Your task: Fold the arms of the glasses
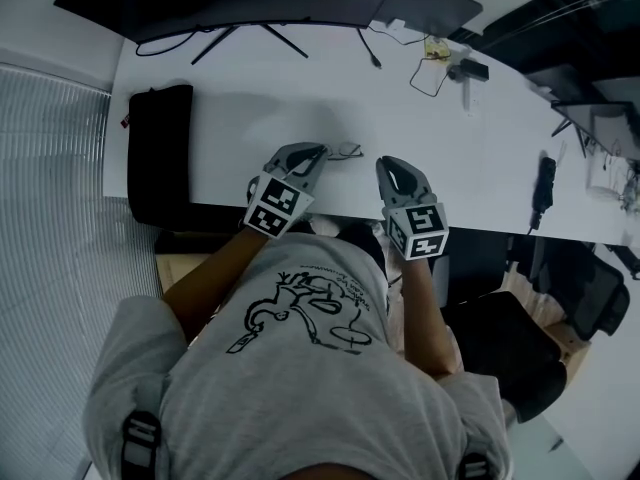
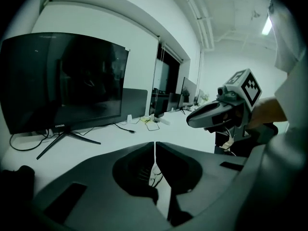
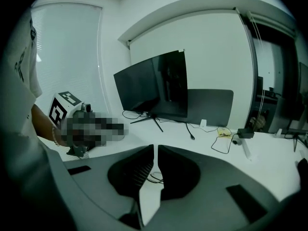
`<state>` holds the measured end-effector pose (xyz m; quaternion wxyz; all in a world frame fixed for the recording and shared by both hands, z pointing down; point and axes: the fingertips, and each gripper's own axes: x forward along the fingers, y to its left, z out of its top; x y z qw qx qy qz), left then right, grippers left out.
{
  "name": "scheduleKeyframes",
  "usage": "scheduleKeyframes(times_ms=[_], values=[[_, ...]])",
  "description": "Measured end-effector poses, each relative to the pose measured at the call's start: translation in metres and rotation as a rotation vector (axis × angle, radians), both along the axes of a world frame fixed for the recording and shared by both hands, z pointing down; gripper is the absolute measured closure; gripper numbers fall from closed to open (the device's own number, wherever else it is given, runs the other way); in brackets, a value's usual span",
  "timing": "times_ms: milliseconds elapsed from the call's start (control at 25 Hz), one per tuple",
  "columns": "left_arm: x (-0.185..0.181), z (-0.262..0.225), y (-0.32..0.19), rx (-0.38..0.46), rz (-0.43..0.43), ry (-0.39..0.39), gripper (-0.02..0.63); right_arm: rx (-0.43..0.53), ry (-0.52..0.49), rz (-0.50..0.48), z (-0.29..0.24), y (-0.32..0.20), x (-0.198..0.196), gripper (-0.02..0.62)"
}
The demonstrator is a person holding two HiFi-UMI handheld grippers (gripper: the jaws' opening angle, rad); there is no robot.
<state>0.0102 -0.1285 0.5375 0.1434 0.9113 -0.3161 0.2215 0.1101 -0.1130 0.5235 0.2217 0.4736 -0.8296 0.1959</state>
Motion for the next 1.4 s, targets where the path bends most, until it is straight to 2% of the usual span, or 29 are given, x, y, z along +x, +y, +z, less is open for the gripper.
scheduleKeyframes(times_ms=[400,800,1080,1400], values=[[-0.001,-0.078,0.000,0.010,-0.040,0.165,0.581,0.081,-0.040,-0.024,-0.073,-0.001,-0.011,0.560],[-0.008,-0.139,0.002,0.070,-0.050,0.260,0.581,0.173,-0.041,-0.066,-0.136,0.004,-0.024,0.558],[-0.010,-0.176,0.004,0.120,-0.049,0.291,0.581,0.236,-0.040,-0.106,-0.179,0.007,-0.032,0.558],[-0.011,-0.198,0.009,0.160,-0.047,0.297,0.581,0.280,-0.028,-0.125,-0.203,0.012,-0.034,0.558]])
